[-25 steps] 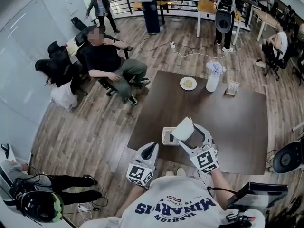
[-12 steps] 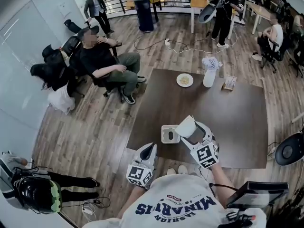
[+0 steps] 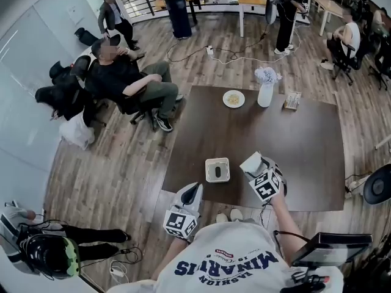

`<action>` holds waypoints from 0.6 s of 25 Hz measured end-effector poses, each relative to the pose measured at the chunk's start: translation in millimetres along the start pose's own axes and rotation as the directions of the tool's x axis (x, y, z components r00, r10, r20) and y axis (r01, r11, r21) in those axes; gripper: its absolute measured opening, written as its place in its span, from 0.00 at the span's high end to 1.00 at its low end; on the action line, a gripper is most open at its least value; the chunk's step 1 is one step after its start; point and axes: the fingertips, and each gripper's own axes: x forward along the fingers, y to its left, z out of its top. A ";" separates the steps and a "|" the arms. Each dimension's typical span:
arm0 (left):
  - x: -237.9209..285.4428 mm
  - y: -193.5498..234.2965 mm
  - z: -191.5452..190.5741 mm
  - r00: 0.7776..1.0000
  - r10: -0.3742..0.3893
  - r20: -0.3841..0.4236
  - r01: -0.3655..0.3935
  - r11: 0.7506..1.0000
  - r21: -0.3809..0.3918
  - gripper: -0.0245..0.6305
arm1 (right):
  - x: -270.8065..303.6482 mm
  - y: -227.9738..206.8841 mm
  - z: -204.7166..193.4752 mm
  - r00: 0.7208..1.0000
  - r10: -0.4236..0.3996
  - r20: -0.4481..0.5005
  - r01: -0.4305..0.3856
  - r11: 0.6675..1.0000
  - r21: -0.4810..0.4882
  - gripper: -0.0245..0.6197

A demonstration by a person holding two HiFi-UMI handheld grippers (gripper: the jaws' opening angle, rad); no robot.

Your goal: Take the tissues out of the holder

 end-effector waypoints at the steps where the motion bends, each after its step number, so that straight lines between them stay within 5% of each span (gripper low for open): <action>1: 0.5 -0.5 -0.2 1.000 -0.002 -0.002 0.002 1.000 -0.001 0.96 | 10.3 -0.2 -12.9 0.998 0.007 -0.056 -0.008 1.000 -0.013 0.40; 6: 0.4 -2.2 0.3 1.000 0.003 -0.012 -0.003 1.000 -0.007 0.96 | 59.6 -0.5 -70.5 0.960 0.029 -0.279 -0.060 0.993 -0.103 0.40; 15: -13.9 7.2 -3.3 0.998 0.060 -0.026 -0.060 0.998 -0.012 0.96 | 122.8 9.0 -142.3 0.882 0.085 -0.464 -0.160 0.979 -0.124 0.40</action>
